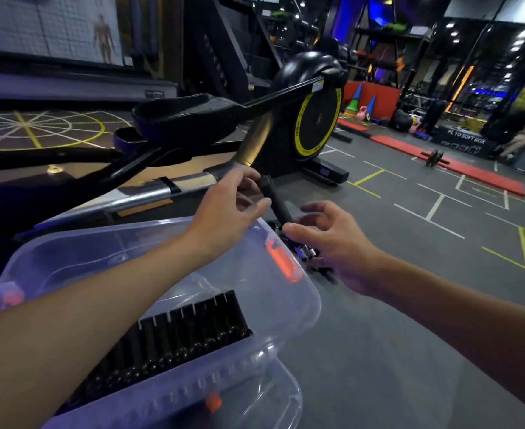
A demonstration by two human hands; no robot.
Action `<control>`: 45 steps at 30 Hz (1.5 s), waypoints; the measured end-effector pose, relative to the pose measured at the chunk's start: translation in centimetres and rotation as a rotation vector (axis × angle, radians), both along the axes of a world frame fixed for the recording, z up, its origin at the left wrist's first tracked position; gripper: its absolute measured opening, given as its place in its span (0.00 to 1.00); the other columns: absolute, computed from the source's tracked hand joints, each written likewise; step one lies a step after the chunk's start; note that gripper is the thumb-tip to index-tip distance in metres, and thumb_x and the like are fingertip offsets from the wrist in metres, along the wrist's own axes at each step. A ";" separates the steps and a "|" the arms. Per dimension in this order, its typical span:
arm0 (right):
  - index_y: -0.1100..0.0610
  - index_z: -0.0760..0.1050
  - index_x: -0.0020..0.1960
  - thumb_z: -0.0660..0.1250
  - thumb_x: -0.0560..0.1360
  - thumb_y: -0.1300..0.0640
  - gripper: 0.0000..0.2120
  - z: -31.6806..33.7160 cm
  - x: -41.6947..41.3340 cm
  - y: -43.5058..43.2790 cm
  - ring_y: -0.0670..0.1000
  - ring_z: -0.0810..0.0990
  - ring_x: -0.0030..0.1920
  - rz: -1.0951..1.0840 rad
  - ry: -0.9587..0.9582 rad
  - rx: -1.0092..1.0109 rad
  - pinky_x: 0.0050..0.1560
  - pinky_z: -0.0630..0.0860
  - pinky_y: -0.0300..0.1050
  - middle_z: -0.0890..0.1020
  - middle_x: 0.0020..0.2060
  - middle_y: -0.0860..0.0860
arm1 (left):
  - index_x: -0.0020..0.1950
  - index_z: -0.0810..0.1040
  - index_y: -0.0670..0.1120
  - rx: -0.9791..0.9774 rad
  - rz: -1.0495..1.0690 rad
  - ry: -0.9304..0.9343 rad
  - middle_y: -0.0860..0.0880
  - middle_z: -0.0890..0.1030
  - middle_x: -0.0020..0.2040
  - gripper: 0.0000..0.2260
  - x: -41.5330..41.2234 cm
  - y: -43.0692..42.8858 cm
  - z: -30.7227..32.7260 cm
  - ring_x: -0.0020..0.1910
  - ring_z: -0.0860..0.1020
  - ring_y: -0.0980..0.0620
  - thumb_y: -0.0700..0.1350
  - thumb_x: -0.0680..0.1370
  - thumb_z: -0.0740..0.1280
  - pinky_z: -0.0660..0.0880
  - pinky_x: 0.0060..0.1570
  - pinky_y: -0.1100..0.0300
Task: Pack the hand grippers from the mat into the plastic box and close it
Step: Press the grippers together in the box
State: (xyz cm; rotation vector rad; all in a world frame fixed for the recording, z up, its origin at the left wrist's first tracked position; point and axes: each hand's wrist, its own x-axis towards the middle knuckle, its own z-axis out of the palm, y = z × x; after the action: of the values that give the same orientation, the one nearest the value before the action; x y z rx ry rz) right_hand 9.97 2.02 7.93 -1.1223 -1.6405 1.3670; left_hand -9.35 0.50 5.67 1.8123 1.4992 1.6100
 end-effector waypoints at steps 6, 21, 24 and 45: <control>0.54 0.70 0.62 0.77 0.68 0.58 0.26 -1.0 -0.7 -0.7 0.49 0.84 0.41 0.039 0.010 -0.053 0.42 0.76 0.54 0.84 0.50 0.52 | 0.54 0.77 0.48 -0.032 -0.027 -0.022 0.54 0.81 0.46 0.11 -1.0 -0.6 -0.3 0.46 0.80 0.60 0.45 0.74 0.74 0.76 0.48 0.68; 0.45 0.68 0.66 0.77 0.67 0.46 0.32 -4.4 2.0 -0.1 0.38 0.73 0.62 0.236 -0.640 0.376 0.60 0.69 0.32 0.76 0.62 0.41 | 0.55 0.77 0.43 -0.270 -0.102 -0.294 0.41 0.81 0.48 0.09 -1.1 -0.1 -3.0 0.40 0.84 0.47 0.38 0.76 0.71 0.82 0.40 0.54; 0.44 0.63 0.72 0.76 0.67 0.44 0.37 -6.0 2.9 -0.4 0.41 0.68 0.65 0.246 -0.694 0.394 0.66 0.65 0.38 0.70 0.66 0.42 | 0.51 0.78 0.44 -0.348 -0.051 -0.324 0.42 0.79 0.49 0.06 -1.3 0.1 -4.6 0.40 0.84 0.47 0.37 0.76 0.71 0.83 0.40 0.53; 0.41 0.53 0.76 0.66 0.63 0.31 0.46 -8.8 2.6 0.4 0.38 0.52 0.73 0.325 -0.654 0.450 0.72 0.55 0.41 0.53 0.69 0.29 | 0.52 0.79 0.48 -0.618 -0.001 -0.212 0.45 0.81 0.50 0.11 0.4 3.2 -12.5 0.53 0.80 0.49 0.40 0.73 0.75 0.78 0.57 0.51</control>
State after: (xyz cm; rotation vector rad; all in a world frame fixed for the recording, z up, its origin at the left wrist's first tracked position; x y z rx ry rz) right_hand 12.58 2.39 -0.90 -1.1172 -2.5355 0.7575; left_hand -8.93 3.69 -6.80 1.2596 1.6504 1.1131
